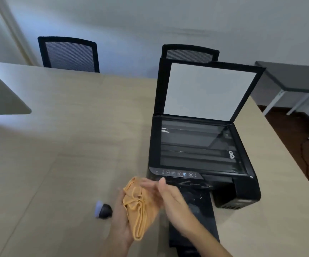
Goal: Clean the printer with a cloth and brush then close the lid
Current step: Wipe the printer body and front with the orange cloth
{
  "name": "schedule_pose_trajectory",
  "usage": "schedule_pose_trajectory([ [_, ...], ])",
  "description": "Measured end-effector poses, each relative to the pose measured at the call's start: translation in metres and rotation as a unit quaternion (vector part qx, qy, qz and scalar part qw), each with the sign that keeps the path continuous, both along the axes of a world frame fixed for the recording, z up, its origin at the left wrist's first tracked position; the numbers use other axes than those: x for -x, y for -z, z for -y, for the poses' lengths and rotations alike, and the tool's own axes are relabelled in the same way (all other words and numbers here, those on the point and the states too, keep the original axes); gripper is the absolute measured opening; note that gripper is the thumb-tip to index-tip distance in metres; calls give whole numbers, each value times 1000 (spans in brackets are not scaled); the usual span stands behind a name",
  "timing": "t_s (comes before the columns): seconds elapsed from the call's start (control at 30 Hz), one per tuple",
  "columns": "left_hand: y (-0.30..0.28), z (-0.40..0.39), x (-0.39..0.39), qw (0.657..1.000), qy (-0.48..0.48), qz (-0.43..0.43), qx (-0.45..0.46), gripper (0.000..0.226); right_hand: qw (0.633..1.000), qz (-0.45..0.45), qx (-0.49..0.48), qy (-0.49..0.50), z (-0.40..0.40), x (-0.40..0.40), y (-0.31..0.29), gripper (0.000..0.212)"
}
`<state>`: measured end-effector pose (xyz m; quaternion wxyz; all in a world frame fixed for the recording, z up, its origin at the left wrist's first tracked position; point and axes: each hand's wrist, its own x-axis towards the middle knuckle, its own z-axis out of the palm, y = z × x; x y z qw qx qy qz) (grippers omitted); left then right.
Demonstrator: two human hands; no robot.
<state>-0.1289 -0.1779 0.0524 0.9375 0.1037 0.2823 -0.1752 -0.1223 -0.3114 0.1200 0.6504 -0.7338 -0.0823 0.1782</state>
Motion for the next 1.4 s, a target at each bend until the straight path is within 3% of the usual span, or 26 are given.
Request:
schedule_pose_trajectory([
  [0.1, 23, 0, 10, 990, -100, -60, -74, 65, 980, 108, 97, 133, 71, 0, -1, 38],
  [0.2, 35, 7, -6, 966, -215, -64, -132, 64, 913, 196, 265, 241, 158, -22, 4, 35],
  [0.3, 28, 41, -43, 950, -241, -2, -198, 64, 866, 181, 382, 266, 235, -60, 10, 53],
  [0.37, 27, 73, -65, 928, -248, 56, -274, 51, 861, 160, 426, 227, 266, -86, 17, 62],
  [0.43, 30, 94, -82, 897, -257, 71, -353, 42, 884, 143, 413, 164, 278, -103, 30, 64],
  [0.53, 50, 92, -100, 873, -293, 12, -389, 43, 924, 89, 353, 115, 274, -111, 54, 60],
  [0.6, 69, 85, -110, 877, -310, -40, -365, 39, 918, 94, 358, 143, 271, -115, 69, 63],
  [0.7, 92, 90, -118, 900, -308, -138, -277, 52, 896, 120, 387, 180, 268, -119, 81, 68],
  [0.77, 94, 98, -115, 891, -325, -191, -254, 47, 888, 134, 400, 184, 267, -117, 85, 68],
  [0.83, 81, 113, -110, 894, -348, -174, -222, 40, 883, 149, 405, 184, 267, -115, 85, 66],
  [0.87, 72, 123, -108, 891, -349, -163, -239, 48, 883, 157, 402, 185, 266, -116, 84, 65],
  [0.93, 57, 144, -106, 860, -349, -130, -350, 69, 883, 169, 396, 187, 265, -117, 84, 64],
  [1.03, 47, 155, -113, 750, -398, -95, -520, 59, 883, 174, 396, 182, 264, -116, 85, 67],
  [1.1, 52, 152, -116, 729, -411, -103, -537, 53, 884, 175, 394, 182, 265, -116, 86, 70],
  [1.3, 57, 187, -124, 784, -446, -148, -406, 69, 890, 180, 374, 188, 266, -114, 86, 70],
  [1.4, 45, 254, -118, 803, -409, -174, -397, 60, 894, 183, 365, 185, 268, -114, 88, 68],
])
